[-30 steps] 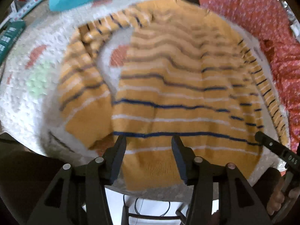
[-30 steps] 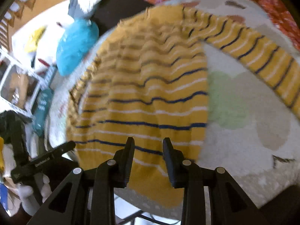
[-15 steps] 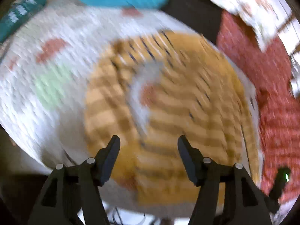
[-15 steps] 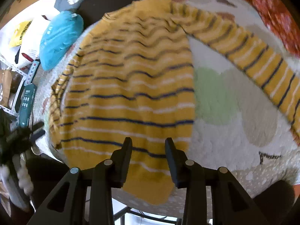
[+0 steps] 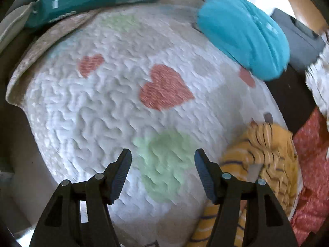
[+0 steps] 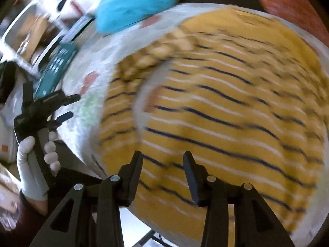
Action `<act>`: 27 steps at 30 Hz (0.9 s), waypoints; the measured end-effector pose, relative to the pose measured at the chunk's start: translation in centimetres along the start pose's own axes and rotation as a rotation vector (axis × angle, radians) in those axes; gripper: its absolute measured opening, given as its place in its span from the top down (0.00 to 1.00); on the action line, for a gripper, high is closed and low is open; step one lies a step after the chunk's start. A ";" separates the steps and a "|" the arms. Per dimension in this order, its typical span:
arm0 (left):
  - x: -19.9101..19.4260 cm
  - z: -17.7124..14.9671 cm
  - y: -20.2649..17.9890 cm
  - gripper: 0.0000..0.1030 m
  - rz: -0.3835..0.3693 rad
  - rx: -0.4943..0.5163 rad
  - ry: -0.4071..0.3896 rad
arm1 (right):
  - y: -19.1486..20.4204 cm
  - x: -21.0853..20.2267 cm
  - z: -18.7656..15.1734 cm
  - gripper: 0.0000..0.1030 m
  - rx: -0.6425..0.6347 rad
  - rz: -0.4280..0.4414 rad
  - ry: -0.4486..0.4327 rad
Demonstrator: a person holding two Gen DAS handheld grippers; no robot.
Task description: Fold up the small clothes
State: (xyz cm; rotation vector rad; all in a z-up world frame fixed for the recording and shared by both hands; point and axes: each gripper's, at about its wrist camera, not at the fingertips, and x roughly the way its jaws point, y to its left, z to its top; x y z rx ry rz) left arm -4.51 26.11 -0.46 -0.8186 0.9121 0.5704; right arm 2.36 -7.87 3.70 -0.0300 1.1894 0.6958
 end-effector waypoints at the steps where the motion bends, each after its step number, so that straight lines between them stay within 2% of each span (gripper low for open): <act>1: 0.2 0.2 0.1 0.40 -0.016 -0.009 0.006 | 1.3 1.3 0.7 0.57 -0.031 0.001 0.009; 6: 1.2 0.4 -0.7 0.40 -0.057 -0.004 0.039 | 4.4 6.6 2.1 0.57 -0.084 0.011 0.083; 11: 1.2 0.5 -0.7 0.39 -0.082 -0.001 0.050 | 6.4 9.6 2.0 0.55 -0.112 -0.019 0.120; 12: 1.4 0.5 -0.6 0.39 -0.081 -0.006 0.055 | 6.6 9.5 1.7 0.57 -0.116 -0.026 0.117; 14: 1.8 0.6 -0.4 0.39 -0.087 -0.021 0.068 | 7.3 9.4 1.4 0.88 -0.143 -0.031 0.119; 17: 2.2 0.6 0.2 0.39 -0.093 -0.049 0.087 | 8.5 7.9 1.7 0.91 -0.179 -0.027 0.100; 22: 2.2 0.3 -1.0 0.39 -0.083 -0.005 0.075 | 9.4 2.7 4.2 0.92 -0.241 -0.050 -0.027; 24: 2.1 0.0 -2.2 0.39 -0.089 0.032 0.067 | 8.8 0.7 5.6 0.92 -0.228 -0.053 -0.066; 25: 2.2 -0.2 -2.8 0.39 -0.096 0.054 0.069 | 8.1 -0.4 6.3 0.96 -0.209 -0.056 -0.090; 27: 2.5 -0.6 -4.1 0.39 -0.114 0.088 0.086 | 5.7 -2.5 7.9 0.96 -0.147 -0.079 -0.136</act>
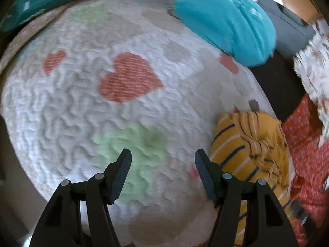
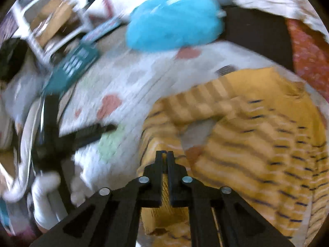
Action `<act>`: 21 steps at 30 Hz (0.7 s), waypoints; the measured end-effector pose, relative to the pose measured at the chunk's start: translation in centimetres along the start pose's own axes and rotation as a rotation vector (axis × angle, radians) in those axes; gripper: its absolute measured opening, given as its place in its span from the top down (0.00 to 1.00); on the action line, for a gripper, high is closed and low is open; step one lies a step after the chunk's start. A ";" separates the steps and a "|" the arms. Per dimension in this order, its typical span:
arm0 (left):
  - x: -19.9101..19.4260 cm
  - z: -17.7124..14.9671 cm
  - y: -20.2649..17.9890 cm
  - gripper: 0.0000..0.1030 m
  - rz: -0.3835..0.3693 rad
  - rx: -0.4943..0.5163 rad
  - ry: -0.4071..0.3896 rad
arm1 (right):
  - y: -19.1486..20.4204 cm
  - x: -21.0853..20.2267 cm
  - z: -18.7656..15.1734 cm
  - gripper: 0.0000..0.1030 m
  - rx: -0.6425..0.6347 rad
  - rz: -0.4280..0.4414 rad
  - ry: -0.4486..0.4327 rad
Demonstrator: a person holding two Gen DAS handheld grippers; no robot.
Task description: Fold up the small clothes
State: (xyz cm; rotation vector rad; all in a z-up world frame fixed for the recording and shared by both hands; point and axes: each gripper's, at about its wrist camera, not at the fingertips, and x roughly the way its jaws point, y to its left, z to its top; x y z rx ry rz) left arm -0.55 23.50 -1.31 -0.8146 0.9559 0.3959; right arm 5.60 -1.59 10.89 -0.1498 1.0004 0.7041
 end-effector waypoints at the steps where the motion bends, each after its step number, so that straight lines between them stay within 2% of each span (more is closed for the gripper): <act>1: 0.3 -0.1 -0.6 0.39 -0.002 0.016 0.010 | -1.6 -0.7 0.7 0.96 0.038 -0.022 -0.018; 5: 1.7 -0.9 -3.3 0.39 -0.027 0.077 0.053 | -8.7 -2.5 2.3 0.97 0.168 -0.159 -0.075; 8: 2.6 -1.3 -5.1 0.39 -0.035 0.113 0.073 | -13.9 -2.7 3.2 0.97 0.222 -0.341 -0.100; 11: 3.6 -1.7 -6.7 0.39 -0.033 0.148 0.092 | -18.6 -1.4 3.1 0.96 0.265 -0.484 -0.061; 13: 4.3 -2.1 -7.8 0.39 -0.036 0.172 0.113 | -20.9 -0.9 2.2 0.96 0.273 -0.619 -0.035; 15: 4.9 -2.4 -8.6 0.39 -0.033 0.193 0.130 | -21.4 -0.9 1.6 0.94 0.273 -0.607 -0.040; 17: 5.6 -3.0 -9.4 0.39 -0.036 0.216 0.153 | -21.0 -0.6 1.4 0.79 0.266 -0.520 -0.038; 18: 5.9 -3.3 -9.8 0.39 -0.038 0.231 0.166 | -20.4 -0.3 1.5 0.66 0.251 -0.471 -0.039; 19: 6.2 -3.7 -10.3 0.39 -0.039 0.246 0.176 | -19.6 0.1 1.6 0.60 0.231 -0.425 -0.043; 21: 6.5 -4.5 -11.2 0.39 -0.051 0.281 0.193 | -18.1 1.2 2.4 0.60 0.187 -0.332 -0.038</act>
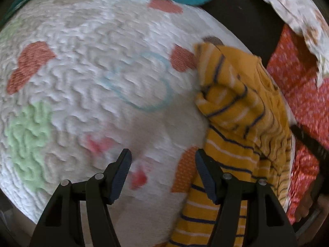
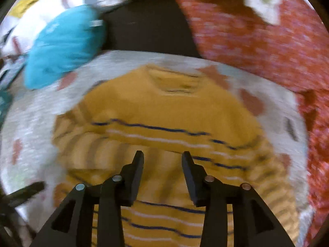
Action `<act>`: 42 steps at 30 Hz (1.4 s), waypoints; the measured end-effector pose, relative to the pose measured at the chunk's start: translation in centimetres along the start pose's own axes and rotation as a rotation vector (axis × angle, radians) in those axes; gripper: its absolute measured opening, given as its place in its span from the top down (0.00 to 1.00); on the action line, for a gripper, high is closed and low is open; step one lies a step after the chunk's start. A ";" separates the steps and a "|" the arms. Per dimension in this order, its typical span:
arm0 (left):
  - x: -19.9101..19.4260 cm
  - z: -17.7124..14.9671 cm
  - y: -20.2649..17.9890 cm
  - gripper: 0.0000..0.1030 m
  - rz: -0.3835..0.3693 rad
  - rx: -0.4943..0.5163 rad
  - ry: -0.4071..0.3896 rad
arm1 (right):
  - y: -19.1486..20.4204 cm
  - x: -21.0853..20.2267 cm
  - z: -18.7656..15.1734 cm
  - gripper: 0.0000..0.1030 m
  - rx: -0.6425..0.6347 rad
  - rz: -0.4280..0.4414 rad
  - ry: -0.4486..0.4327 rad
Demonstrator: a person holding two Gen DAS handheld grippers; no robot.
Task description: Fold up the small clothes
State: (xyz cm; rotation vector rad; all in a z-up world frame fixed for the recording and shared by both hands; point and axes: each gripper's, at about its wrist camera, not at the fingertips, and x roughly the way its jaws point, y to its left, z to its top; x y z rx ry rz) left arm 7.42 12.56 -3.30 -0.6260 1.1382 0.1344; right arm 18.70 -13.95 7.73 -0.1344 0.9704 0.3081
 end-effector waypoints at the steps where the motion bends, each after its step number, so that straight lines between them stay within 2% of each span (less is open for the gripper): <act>1: 0.2 -0.2 -0.5 0.39 -0.008 0.017 0.008 | 1.2 0.5 0.8 0.60 -0.024 0.054 0.009; 4: 1.0 -1.1 -2.2 0.39 -0.031 0.073 0.038 | 5.3 2.2 3.4 0.60 -0.087 0.188 0.041; 5: 1.1 -1.4 -2.7 0.39 -0.020 0.099 0.034 | 7.3 3.3 4.7 0.59 -0.117 0.245 0.076; 7: 1.1 -2.1 -4.3 0.39 0.005 0.177 0.022 | 10.4 5.5 6.1 0.59 -0.180 0.283 0.126; 8: 1.1 -2.4 -4.7 0.53 -0.011 0.195 0.026 | 12.1 6.4 6.7 0.59 -0.224 0.270 0.136; 10: 1.9 -3.2 -5.4 0.73 -0.044 0.219 0.080 | 15.4 8.2 7.4 0.59 -0.321 0.263 0.170; 13: 2.0 -4.0 -6.3 0.74 0.020 0.270 0.053 | 18.8 10.5 7.6 0.59 -0.448 0.255 0.233; 14: 2.1 -4.0 -6.5 0.74 0.030 0.275 0.050 | 19.4 11.1 7.4 0.66 -0.486 0.241 0.260; 15: 2.1 -4.1 -6.7 0.74 0.034 0.272 0.044 | 19.9 11.5 7.1 0.93 -0.525 0.214 0.285; 17: 2.3 -4.1 -7.2 0.74 0.036 0.263 0.040 | 20.3 11.1 7.4 0.94 -0.573 0.165 0.261; 18: 2.3 -4.2 -7.2 0.74 0.033 0.256 0.039 | 20.0 10.7 8.0 0.95 -0.566 0.144 0.227; 21: 1.9 -4.3 -7.0 0.74 0.026 0.240 0.042 | 17.7 10.2 10.8 0.95 -0.428 0.042 0.130; 24: 1.7 -4.4 -6.9 0.74 0.021 0.238 0.045 | 15.8 10.3 12.6 0.94 -0.350 -0.099 0.030; 26: 1.8 -4.3 -7.0 0.74 0.016 0.230 0.050 | 15.0 11.4 13.1 0.90 -0.326 -0.168 0.024; 28: 1.5 -4.3 -6.8 0.74 0.008 0.219 0.055 | 14.7 12.5 13.1 0.85 -0.342 -0.208 0.060; 30: 1.5 -3.4 -6.0 0.74 -0.005 0.209 0.061 | 13.4 11.2 12.8 0.83 -0.327 -0.194 0.043; 32: 1.4 -3.1 -5.4 0.74 -0.023 0.192 0.066 | 11.2 8.4 12.5 0.68 -0.277 -0.140 0.009; 33: 1.2 -3.0 -5.1 0.74 -0.033 0.179 0.069 | 9.8 6.8 12.1 0.53 -0.247 -0.111 -0.007; 34: 1.1 -2.7 -4.6 0.74 -0.045 0.166 0.073 | 7.9 5.2 11.4 0.44 -0.215 -0.095 -0.024; 35: 0.9 -2.6 -4.2 0.74 -0.061 0.148 0.078 | 6.8 4.1 10.8 0.42 -0.192 -0.093 -0.032; 38: 0.3 -2.0 -2.6 0.73 -0.107 0.086 0.074 | -0.3 0.5 7.3 0.41 -0.047 -0.082 -0.007; 42: -1.1 -1.6 -1.6 0.71 -0.158 0.038 0.044 | -9.9 -2.4 -0.1 0.41 0.227 -0.047 0.027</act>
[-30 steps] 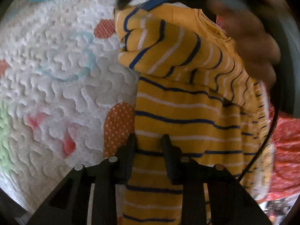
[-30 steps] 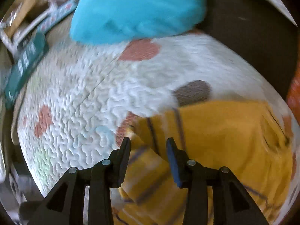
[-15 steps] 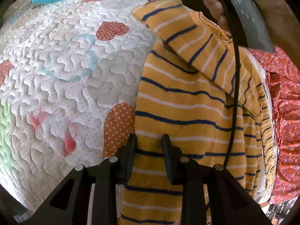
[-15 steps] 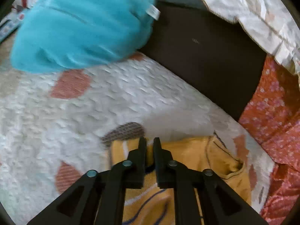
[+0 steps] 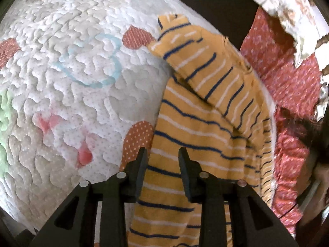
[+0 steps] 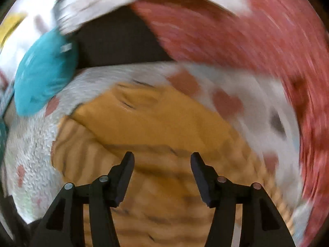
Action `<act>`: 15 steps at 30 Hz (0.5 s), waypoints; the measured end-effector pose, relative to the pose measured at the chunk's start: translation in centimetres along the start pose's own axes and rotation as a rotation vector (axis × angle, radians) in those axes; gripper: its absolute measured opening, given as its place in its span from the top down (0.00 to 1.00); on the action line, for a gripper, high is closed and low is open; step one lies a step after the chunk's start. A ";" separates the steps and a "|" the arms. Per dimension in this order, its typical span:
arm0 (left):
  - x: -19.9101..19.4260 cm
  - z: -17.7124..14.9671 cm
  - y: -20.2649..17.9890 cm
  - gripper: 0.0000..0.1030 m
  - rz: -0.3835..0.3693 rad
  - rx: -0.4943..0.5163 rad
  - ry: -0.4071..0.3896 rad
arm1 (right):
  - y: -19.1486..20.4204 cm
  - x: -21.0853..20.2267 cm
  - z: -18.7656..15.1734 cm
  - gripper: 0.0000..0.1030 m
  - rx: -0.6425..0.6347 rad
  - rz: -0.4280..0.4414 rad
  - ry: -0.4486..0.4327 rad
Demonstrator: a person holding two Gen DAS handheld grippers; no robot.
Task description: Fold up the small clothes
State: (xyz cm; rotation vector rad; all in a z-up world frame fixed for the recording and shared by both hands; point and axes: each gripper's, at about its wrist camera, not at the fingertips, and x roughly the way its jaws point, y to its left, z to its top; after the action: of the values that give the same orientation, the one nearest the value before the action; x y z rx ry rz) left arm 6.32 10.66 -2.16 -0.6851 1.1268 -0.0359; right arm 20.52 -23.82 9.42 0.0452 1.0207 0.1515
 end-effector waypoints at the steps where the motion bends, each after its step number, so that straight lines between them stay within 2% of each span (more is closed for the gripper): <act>1: -0.3 0.1 0.1 0.70 -0.005 -0.005 -0.008 | -2.0 -0.1 -1.4 0.41 0.046 -0.001 0.008; 5: -0.9 0.5 0.6 0.68 -0.046 -0.050 -0.021 | -4.9 1.5 -4.5 0.41 0.114 0.055 0.056; 9: -1.5 0.7 0.3 0.64 -0.039 -0.061 -0.049 | -3.8 4.7 -5.8 0.41 0.174 0.161 0.092; 10: -1.6 0.8 0.2 0.63 -0.029 -0.056 -0.056 | -3.1 5.4 -5.9 0.53 0.164 0.184 0.106; 12: -1.6 0.9 0.1 0.63 -0.013 -0.046 -0.061 | -1.4 6.0 -5.7 0.95 0.101 0.232 0.146; 15: -1.7 1.2 0.0 0.63 -0.033 -0.066 -0.071 | -0.7 3.1 -4.3 0.96 0.031 0.196 0.049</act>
State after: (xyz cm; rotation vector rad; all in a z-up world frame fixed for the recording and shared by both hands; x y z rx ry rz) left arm 6.55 11.85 -0.42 -0.7585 1.0527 -0.0022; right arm 18.54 -24.19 4.46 0.1707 1.0671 0.3163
